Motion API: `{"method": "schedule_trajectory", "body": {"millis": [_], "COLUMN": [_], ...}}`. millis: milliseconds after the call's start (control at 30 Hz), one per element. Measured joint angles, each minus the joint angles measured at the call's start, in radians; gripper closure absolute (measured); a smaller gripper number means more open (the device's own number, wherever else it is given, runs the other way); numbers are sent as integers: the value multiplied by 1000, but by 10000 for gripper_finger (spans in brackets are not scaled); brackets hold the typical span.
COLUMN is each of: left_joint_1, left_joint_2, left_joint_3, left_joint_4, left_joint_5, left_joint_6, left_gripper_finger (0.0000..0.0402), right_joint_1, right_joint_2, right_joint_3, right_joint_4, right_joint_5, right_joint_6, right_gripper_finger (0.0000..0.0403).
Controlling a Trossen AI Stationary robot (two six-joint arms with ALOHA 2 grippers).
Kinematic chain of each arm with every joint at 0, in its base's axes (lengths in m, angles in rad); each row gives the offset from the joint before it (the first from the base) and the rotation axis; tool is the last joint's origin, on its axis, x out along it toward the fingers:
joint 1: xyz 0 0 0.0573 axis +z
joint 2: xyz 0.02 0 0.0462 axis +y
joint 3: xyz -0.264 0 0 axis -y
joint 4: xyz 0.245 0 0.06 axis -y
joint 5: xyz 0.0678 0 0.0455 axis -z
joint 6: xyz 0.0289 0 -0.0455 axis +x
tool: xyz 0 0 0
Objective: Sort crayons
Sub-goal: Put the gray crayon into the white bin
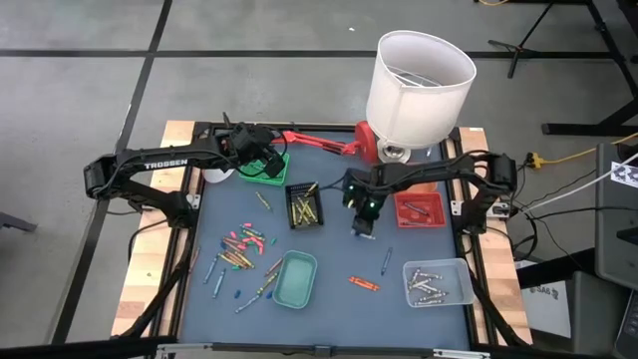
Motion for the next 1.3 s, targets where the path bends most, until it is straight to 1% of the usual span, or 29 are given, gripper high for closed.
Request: {"method": "schedule_trajectory", "body": {"millis": [167, 367, 533, 700, 800, 933, 1167, 1300], "left_joint_1": [-1, -2, -2, -2, -4, -14, -50, -78], "left_joint_2": [0, 0, 0, 0, 0, 0, 0, 0], "left_joint_3": [0, 0, 0, 0, 0, 0, 0, 0], "left_joint_4": [0, 0, -6, -27, -26, -26, -26, -27], "left_joint_5": [0, 0, 0, 0, 3, 7, 8, 11], "left_joint_6": [0, 0, 0, 0, 0, 0, 0, 0], "left_gripper_finger": [328, 328, 328, 328, 328, 328, 328, 328], "right_joint_1": [86, 200, 294, 383, 443, 532, 678, 744], "right_joint_2": [0, -1, -2, -2, -3, -3, -3, -4], "right_joint_3": [93, 255, 376, 441, 444, 444, 438, 387], "right_joint_4": [-17, -157, -299, -412, -475, -579, -663, -682], "right_joint_5": [-78, -73, 10, 103, 145, 234, 394, 422], "right_joint_6": [-7, -67, -80, -81, -80, -70, 51, 128], "right_gripper_finger": [391, 391, 390, 390, 389, 390, 389, 389]}}
